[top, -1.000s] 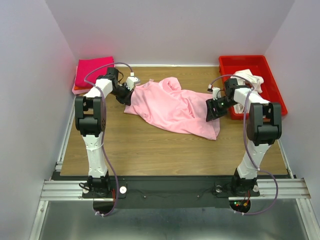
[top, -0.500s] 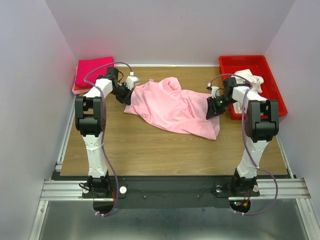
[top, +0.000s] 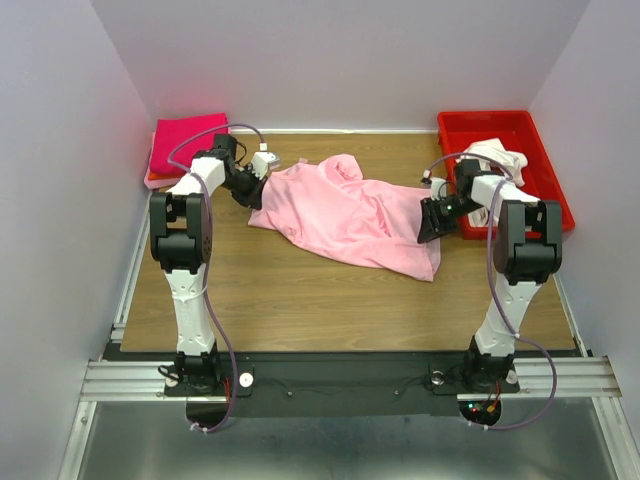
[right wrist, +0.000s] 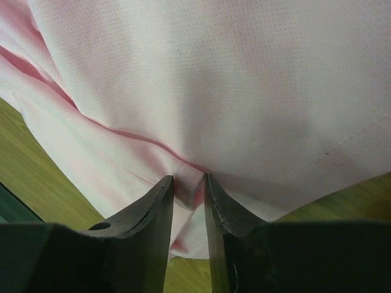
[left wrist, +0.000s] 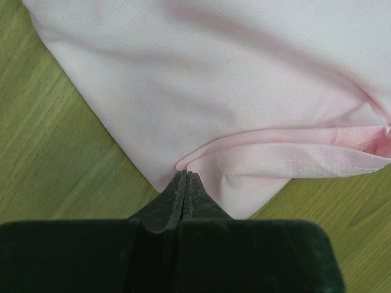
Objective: Fold and stack the t-shirts
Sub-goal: Flatten the tshirt out
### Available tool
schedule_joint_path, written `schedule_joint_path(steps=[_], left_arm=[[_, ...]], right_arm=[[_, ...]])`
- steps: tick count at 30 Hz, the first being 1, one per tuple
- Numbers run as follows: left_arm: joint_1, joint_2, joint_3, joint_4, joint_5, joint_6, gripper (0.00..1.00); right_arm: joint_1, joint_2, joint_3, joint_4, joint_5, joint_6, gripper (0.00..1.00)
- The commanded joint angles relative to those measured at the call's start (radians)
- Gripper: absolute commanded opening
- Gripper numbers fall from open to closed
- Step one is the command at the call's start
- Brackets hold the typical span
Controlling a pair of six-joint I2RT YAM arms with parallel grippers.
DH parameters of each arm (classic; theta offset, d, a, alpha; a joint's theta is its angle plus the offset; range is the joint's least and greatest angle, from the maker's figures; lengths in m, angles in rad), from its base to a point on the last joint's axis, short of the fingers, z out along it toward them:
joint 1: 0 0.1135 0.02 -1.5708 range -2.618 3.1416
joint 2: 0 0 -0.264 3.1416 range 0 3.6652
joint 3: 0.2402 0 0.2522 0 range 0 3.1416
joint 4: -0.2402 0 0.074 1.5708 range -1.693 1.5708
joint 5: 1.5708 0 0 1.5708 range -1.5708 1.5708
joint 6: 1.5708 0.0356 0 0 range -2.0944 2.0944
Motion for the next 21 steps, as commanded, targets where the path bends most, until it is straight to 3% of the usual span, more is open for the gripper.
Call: schedule_joint_path(steps=[1, 2, 4, 21], left_arm=[[0.004, -0.028, 0.035, -0.007, 0.025, -0.005, 0.0], [0.003, -0.028, 0.034, -0.007, 0.023, -0.005, 0.0], [0.003, -0.026, 0.035, -0.007, 0.026, -0.005, 0.0], [0.003, -0.023, 0.042, -0.008, 0.026, -0.004, 0.0]], right_arm=[[-0.004, -0.057, 0.007, -0.026, -0.035, -0.006, 0.34], [-0.004, -0.06, 0.009, -0.036, -0.044, -0.007, 0.45], [-0.004, -0.067, 0.006, -0.043, -0.05, -0.012, 0.5], [-0.041, -0.056, -0.003, -0.119, -0.13, -0.078, 0.52]])
